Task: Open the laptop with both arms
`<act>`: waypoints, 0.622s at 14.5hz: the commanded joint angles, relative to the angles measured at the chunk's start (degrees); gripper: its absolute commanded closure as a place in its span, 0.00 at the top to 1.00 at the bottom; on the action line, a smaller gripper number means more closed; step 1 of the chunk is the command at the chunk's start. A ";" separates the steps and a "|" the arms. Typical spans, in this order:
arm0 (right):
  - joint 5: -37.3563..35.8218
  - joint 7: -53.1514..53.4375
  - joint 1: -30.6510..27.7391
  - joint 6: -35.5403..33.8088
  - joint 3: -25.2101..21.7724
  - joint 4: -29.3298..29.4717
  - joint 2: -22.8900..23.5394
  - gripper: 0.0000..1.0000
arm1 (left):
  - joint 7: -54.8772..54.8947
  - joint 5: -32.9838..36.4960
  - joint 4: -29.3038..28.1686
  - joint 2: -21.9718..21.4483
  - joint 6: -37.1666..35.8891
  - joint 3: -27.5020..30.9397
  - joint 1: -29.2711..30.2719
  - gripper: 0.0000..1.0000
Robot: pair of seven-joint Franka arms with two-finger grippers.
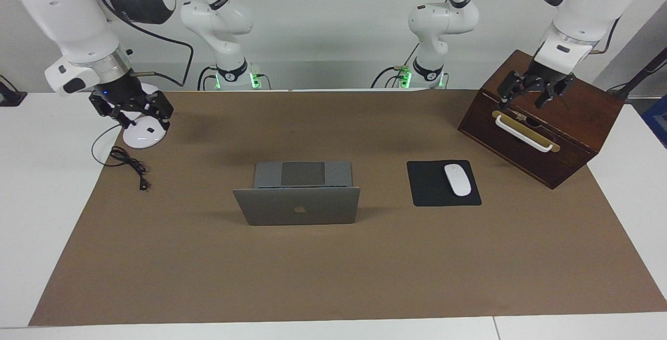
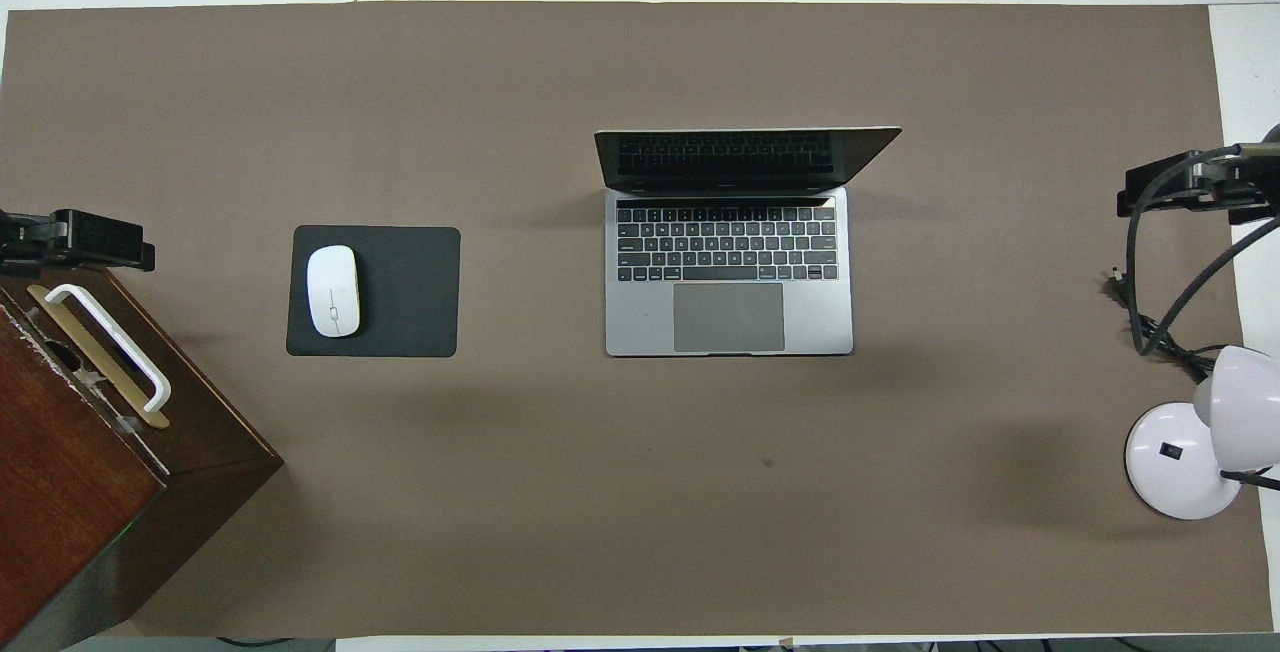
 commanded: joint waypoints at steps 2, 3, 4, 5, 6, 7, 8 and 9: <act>-0.46 1.42 0.13 1.10 0.40 -0.59 -0.27 1.00 | -0.28 0.38 -0.38 -0.56 -0.22 -0.04 -0.12 1.00; -0.46 1.59 1.09 1.10 0.49 -0.59 -0.35 1.00 | -0.28 0.29 -0.38 -0.56 -0.22 -0.04 -0.12 1.00; -0.46 1.24 1.71 1.19 0.40 -0.59 -0.27 1.00 | -0.28 0.38 -0.38 -0.56 -0.22 -0.04 -0.12 1.00; -0.46 0.81 1.63 1.45 0.40 -0.59 -0.27 1.00 | -0.28 0.38 -0.38 -0.56 -0.22 -0.04 -0.12 1.00; -0.46 0.37 1.46 1.54 0.40 -0.59 -0.27 1.00 | -0.28 0.29 -0.38 -0.56 -0.22 -0.04 -0.12 1.00; -0.46 -0.42 1.37 1.54 0.40 -0.59 -0.27 1.00 | -0.28 0.29 -0.38 -0.56 -0.22 -0.04 -0.12 1.00; -0.46 -0.95 1.37 1.54 0.40 -0.59 -0.27 1.00 | -0.28 0.29 -0.38 -0.56 -0.22 -0.04 -0.12 1.00; -0.46 -1.04 1.28 1.45 0.40 -0.59 -0.27 1.00 | -0.28 0.38 -0.38 -0.56 -0.22 -0.04 -0.12 1.00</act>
